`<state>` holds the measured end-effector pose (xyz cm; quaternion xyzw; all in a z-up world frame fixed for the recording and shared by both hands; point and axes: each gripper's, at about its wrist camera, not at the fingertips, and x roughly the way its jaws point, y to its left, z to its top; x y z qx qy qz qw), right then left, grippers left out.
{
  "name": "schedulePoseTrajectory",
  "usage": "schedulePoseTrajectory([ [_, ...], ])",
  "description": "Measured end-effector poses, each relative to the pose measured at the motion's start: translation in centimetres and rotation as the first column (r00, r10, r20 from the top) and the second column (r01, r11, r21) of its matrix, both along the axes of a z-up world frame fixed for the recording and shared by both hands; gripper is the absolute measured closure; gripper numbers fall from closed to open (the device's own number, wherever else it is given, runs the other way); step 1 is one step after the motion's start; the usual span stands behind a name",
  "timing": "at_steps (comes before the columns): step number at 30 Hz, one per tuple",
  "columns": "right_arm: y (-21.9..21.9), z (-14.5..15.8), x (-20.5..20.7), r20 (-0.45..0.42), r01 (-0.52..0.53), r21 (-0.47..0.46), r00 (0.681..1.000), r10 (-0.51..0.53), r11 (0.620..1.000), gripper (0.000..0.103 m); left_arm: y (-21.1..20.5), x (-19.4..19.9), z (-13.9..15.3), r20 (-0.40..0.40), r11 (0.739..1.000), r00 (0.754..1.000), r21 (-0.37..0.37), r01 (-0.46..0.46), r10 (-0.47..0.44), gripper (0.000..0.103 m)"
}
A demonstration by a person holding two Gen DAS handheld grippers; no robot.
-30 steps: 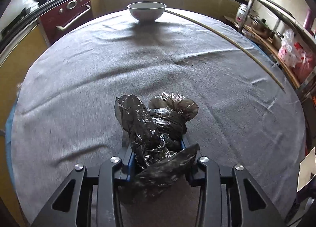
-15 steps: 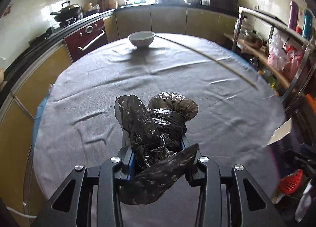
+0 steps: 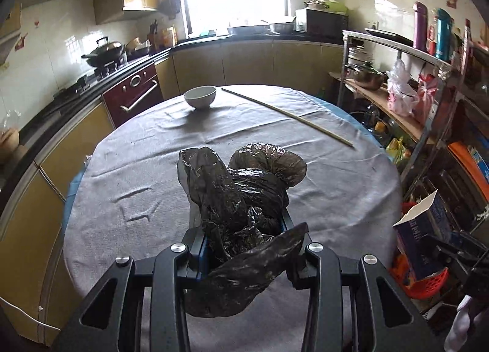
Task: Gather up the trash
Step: 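Lift the blue box and black bag toward the red basket with both tools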
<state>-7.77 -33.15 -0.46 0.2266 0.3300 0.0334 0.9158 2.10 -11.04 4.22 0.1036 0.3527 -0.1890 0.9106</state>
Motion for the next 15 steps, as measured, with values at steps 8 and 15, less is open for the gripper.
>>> schedulePoseTrajectory([
  [8,-1.2,1.5,-4.1,0.053,0.051,-0.013,0.997,-0.051,0.999,0.042,-2.3,-3.2,0.6,0.033,0.998,0.999,0.043,0.038,-0.039,0.062],
  [15,-2.1,2.1,-6.4,0.077,0.079,-0.012,0.994,-0.078,0.997,0.042,-3.7,-4.8,0.8,0.059,0.997,0.997,0.063,0.053,-0.056,0.062],
])
